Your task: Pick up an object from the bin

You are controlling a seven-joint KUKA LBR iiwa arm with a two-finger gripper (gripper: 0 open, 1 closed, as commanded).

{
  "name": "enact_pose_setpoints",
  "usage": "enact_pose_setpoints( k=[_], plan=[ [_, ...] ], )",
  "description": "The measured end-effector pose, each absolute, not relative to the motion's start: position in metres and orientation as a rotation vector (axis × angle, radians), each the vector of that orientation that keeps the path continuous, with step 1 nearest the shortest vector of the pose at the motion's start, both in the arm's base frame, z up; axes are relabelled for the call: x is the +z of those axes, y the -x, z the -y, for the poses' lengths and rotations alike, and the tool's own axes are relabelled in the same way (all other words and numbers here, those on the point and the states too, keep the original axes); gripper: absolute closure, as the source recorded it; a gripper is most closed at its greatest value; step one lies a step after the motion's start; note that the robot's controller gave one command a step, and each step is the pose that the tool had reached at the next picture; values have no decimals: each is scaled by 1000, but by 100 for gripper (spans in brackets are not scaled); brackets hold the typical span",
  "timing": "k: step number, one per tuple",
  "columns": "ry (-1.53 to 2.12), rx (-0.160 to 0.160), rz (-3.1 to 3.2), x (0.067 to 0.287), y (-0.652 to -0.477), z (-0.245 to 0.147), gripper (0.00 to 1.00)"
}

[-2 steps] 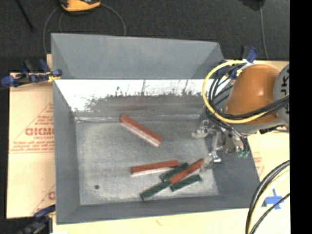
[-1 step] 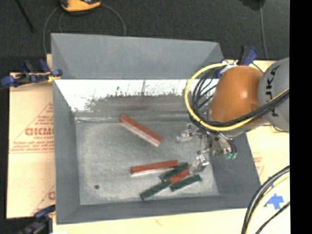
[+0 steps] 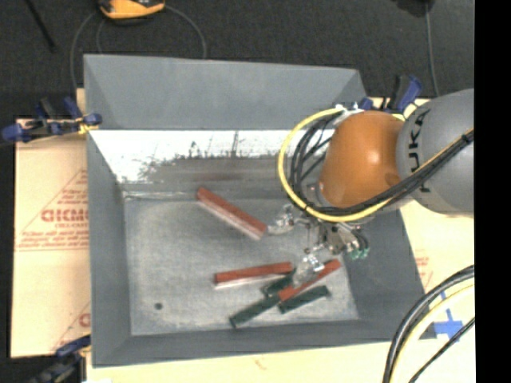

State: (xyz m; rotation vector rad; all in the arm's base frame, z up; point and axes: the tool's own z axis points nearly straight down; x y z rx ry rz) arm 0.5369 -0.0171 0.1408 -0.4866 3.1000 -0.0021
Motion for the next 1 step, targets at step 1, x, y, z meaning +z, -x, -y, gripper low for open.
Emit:
enact_pose_setpoints(
  k=[1],
  plan=[
    [351, -5, -3127, 77, -539, -28, 0]
  ],
)
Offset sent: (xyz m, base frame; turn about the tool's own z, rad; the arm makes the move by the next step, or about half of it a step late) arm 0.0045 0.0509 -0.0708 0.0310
